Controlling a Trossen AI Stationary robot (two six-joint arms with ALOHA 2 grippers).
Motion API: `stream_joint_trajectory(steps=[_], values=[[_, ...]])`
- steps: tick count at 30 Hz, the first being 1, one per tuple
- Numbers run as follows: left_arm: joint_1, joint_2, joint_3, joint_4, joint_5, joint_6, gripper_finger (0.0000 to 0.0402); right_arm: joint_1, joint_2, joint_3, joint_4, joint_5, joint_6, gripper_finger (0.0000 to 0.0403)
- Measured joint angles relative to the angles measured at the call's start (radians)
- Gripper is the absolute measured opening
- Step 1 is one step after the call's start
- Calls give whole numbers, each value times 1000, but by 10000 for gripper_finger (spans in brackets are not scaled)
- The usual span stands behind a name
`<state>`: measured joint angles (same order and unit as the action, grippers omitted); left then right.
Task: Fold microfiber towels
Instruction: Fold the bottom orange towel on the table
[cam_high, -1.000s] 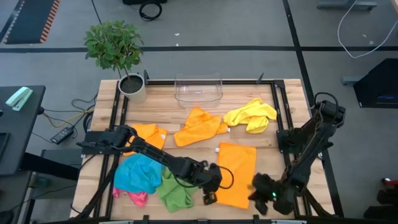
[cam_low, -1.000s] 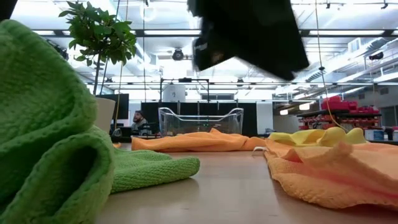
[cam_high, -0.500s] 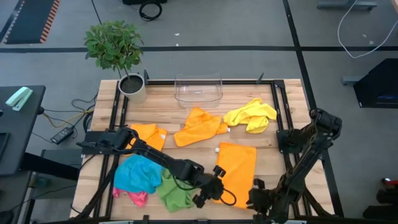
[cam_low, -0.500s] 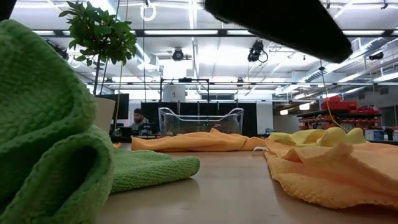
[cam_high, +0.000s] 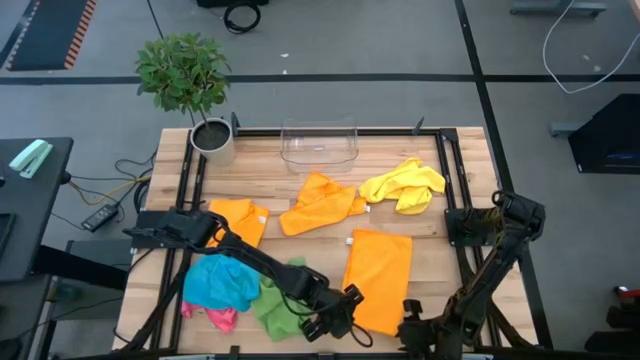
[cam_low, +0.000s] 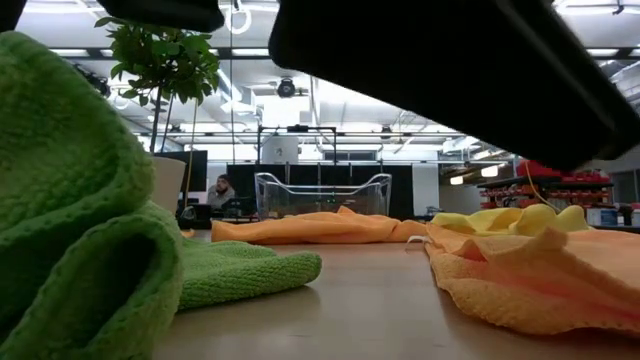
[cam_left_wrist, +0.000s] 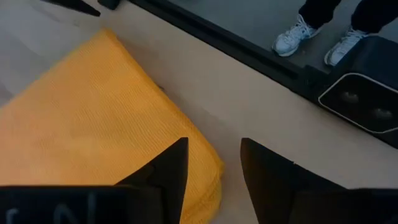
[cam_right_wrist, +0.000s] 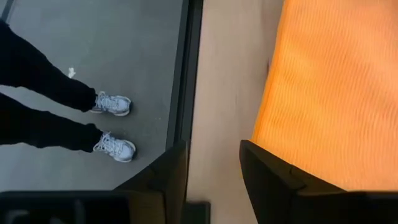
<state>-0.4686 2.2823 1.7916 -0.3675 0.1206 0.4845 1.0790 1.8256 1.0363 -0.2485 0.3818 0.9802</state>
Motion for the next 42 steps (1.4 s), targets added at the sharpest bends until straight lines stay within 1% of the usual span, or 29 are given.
stream_joint_trajectory(steps=[6, 13, 20, 23, 30, 37, 42], values=[[6, 11, 0, -15, 8, 6, 145, 19, -2, 1, -52, 1, 26, 156], [33, 12, 0, -27, 10, 8, 146, -12, -1, -22, -49, 6, 15, 156], [54, 39, 0, -54, 86, -6, 137, -21, -1, -33, -40, -17, 14, 156], [51, 58, 1, -63, 92, -9, 133, -21, -1, -34, -40, -17, 6, 156], [53, 71, 3, -107, 97, -28, 134, -33, -1, -110, 73, -40, 9, 156], [53, 71, 3, -115, 94, -53, 132, -38, -1, -174, 181, -47, 12, 156], [53, 71, 3, -120, 94, -61, 133, -62, -2, -175, 190, -63, -22, 156]])
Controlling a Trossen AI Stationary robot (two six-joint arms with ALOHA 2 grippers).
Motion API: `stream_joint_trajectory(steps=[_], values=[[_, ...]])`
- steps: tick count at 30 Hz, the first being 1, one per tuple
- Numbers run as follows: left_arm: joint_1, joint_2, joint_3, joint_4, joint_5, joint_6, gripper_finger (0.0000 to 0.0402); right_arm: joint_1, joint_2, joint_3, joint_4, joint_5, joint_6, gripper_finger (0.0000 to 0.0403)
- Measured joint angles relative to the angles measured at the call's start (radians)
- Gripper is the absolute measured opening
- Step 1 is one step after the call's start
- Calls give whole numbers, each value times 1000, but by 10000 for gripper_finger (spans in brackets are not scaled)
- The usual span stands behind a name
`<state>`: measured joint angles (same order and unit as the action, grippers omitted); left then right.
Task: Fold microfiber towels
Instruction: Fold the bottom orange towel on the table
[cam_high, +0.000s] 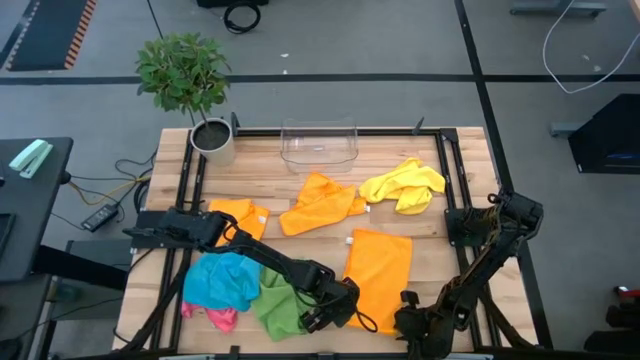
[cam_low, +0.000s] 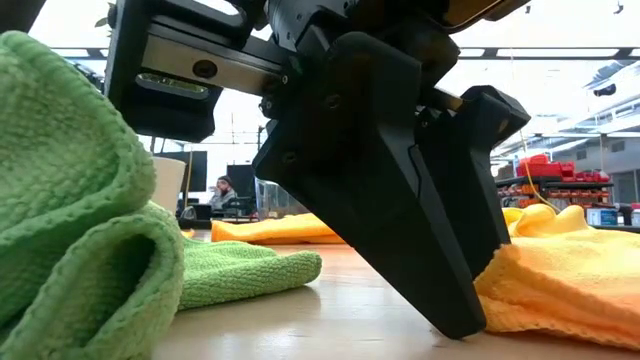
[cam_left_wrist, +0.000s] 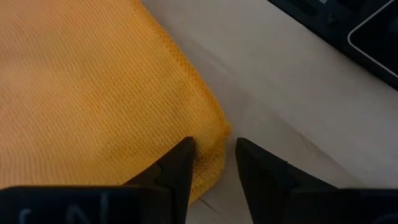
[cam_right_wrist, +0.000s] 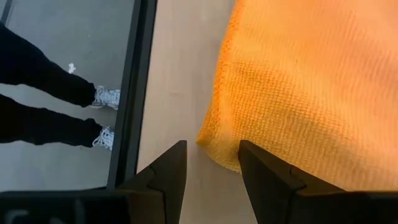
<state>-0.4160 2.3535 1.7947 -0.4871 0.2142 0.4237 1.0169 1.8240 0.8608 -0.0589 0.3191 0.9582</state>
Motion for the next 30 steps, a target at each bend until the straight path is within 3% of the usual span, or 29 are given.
stream_joint_trajectory(steps=[9, 13, 17, 19, 23, 27, 30], values=[[-3, 24, 0, 4, 0, -50, 124, 2, 23, 2, 4, 9, -17, 149], [-11, 39, 1, 4, -4, -52, 92, 2, 24, 0, -5, 12, 1, 106], [-19, 41, 1, 4, -9, -62, 25, 8, 26, 0, -10, 13, 69, 42], [-20, 37, 0, 8, -10, -134, 12, 17, 20, 0, -10, 11, 126, 15], [0, -7, -5, 11, 1, -381, 8, 47, -30, -7, -32, 12, 250, 6], [32, -92, -11, -1, 67, -531, 6, 77, -146, -4, -48, 141, 364, 4], [48, -156, -5, 8, 75, -581, 6, 84, -237, -5, -160, 221, 462, 3]])
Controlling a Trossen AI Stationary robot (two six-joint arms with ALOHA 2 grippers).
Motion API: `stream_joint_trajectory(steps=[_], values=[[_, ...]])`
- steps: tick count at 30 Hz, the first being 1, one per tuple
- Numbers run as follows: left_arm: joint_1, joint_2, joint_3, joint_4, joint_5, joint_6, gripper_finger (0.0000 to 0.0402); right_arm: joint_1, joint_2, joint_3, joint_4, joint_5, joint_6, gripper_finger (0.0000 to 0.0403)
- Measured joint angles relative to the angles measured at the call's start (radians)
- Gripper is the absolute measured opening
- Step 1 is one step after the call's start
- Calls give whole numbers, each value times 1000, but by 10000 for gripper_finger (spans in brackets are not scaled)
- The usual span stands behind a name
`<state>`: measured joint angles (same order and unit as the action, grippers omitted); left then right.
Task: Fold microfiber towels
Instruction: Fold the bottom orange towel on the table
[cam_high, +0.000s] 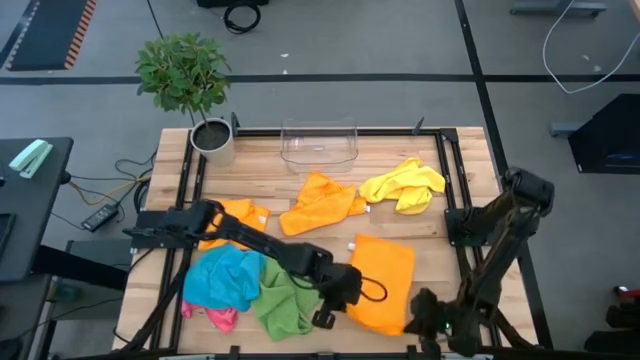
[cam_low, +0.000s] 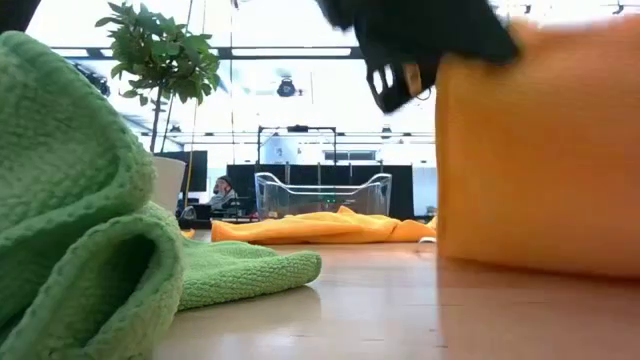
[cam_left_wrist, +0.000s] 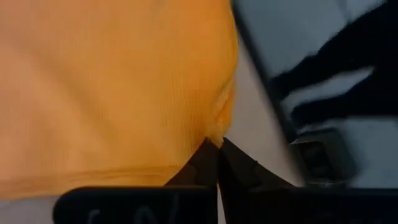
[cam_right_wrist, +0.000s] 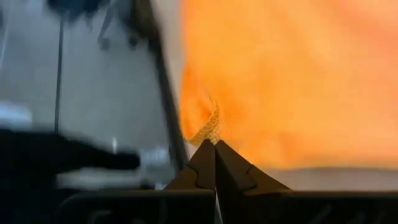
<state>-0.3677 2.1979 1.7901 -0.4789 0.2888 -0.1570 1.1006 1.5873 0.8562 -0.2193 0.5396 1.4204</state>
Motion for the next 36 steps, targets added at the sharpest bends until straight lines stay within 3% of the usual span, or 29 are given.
stream_joint_trajectory(steps=[6, 9, 11, 14, 20, 36], values=[[75, -36, -2, 1, -54, -97, 6, -1, -148, 2, -359, 151, 265, 2], [151, -25, 1, 11, -106, -153, 6, -14, -186, 0, -610, 153, 470, 2], [195, 1, -1, 0, -114, -190, 5, -28, -204, -28, -684, 114, 563, 2], [234, 33, -1, -11, -106, -231, 5, -66, -224, -122, -606, 41, 596, 2], [272, 87, -1, -4, -138, -259, 5, -124, -217, -273, -428, -5, 605, 2], [292, 42, 1, 78, -155, -285, 5, -127, -220, -257, -494, 98, 596, 2]])
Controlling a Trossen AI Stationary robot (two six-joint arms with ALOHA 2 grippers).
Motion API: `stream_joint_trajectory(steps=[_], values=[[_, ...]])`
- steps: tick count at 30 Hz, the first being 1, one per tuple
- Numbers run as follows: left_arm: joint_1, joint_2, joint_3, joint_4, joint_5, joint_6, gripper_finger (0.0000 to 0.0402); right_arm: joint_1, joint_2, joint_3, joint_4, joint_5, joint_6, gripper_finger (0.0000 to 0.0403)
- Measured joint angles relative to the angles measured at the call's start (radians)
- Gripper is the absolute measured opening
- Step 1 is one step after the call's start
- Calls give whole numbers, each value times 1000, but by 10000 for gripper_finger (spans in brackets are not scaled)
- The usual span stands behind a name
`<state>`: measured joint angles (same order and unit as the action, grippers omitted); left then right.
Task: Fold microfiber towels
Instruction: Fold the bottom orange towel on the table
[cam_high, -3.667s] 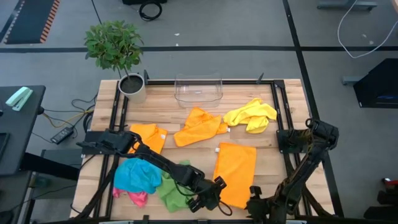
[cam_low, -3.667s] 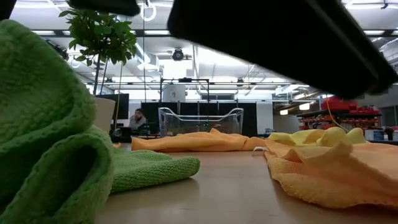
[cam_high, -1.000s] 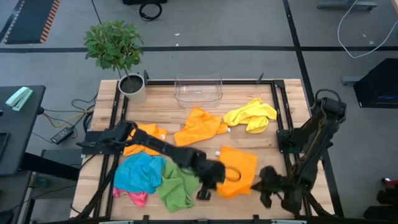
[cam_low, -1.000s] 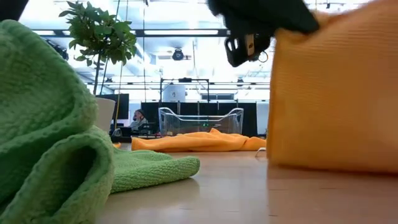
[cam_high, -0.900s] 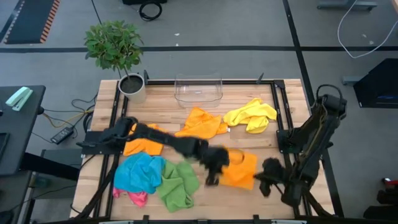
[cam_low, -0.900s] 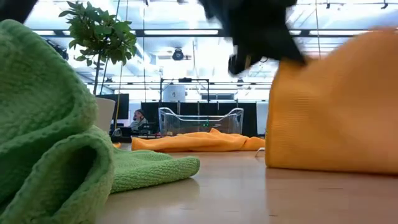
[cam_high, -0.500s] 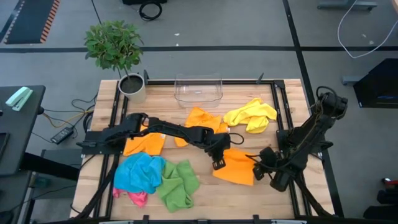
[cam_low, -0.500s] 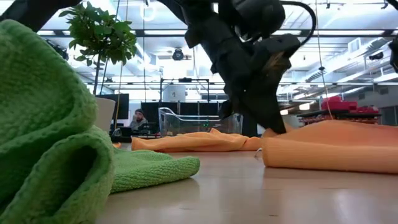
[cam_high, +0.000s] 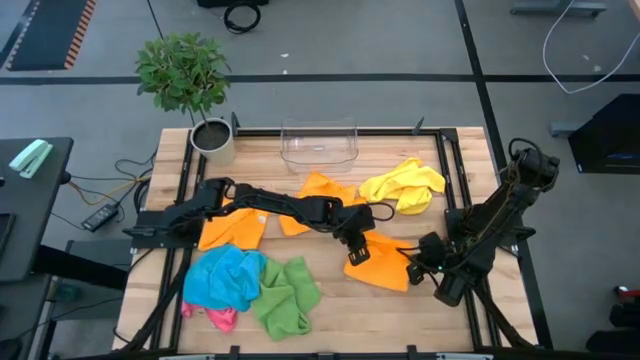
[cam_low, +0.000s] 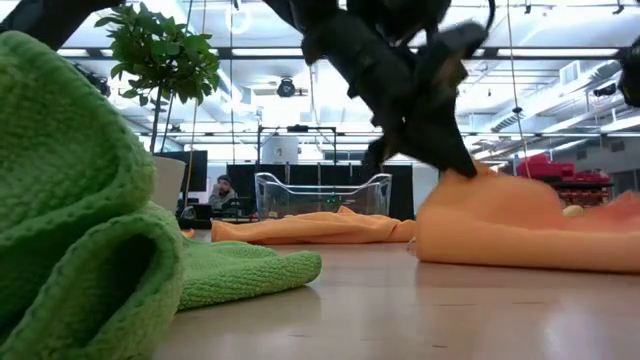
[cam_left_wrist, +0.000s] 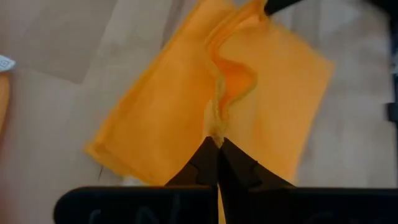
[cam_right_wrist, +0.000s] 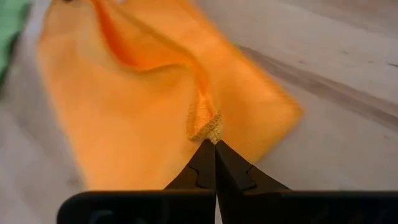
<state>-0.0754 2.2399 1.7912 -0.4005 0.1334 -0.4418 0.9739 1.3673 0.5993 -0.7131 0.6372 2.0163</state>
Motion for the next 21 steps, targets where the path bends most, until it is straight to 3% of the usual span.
stream_joint_trajectory(steps=[13, 21], values=[[-81, -140, 1, -88, 175, 60, 9, 61, -1, 271, -23, -21, -243, 2], [-210, -161, 1, -110, 180, -36, 9, 125, -2, 384, -20, -2, -209, 2]])
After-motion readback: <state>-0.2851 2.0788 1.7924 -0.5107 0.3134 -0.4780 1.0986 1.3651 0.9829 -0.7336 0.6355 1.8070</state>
